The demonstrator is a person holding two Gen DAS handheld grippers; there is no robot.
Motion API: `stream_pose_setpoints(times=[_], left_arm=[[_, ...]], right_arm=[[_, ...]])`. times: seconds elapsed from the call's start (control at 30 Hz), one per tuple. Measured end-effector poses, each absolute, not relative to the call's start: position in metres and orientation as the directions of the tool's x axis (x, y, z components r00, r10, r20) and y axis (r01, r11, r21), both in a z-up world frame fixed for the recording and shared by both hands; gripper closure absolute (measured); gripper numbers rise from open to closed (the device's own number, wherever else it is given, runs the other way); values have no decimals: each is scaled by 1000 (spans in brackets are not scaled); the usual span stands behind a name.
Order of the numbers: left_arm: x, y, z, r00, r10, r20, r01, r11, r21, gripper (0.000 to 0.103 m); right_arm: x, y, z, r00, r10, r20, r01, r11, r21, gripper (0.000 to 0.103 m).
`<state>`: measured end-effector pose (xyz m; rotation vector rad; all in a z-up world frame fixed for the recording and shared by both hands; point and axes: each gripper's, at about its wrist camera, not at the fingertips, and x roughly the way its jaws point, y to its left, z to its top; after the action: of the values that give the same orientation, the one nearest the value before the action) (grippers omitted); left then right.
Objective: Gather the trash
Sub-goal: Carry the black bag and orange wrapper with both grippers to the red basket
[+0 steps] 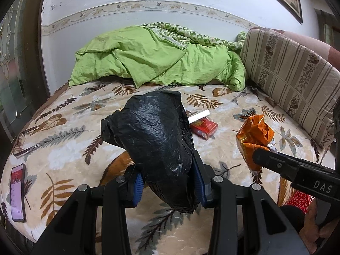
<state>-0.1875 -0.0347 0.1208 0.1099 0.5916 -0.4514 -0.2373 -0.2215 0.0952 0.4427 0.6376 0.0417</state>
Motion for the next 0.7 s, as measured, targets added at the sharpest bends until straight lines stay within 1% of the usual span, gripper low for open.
stream_pose_setpoints(times=[0.2,0.7], left_arm=[[-193,-43,124,732,-391,-558,462,887,-15,64],[-203,-56,127,725,-407,-556,492,870,4,64]], right_arm=[[-246,-232,100,811,177,-557,109,890,442,49],[-261,-242,109,828,176,-532,109,880,462,49]])
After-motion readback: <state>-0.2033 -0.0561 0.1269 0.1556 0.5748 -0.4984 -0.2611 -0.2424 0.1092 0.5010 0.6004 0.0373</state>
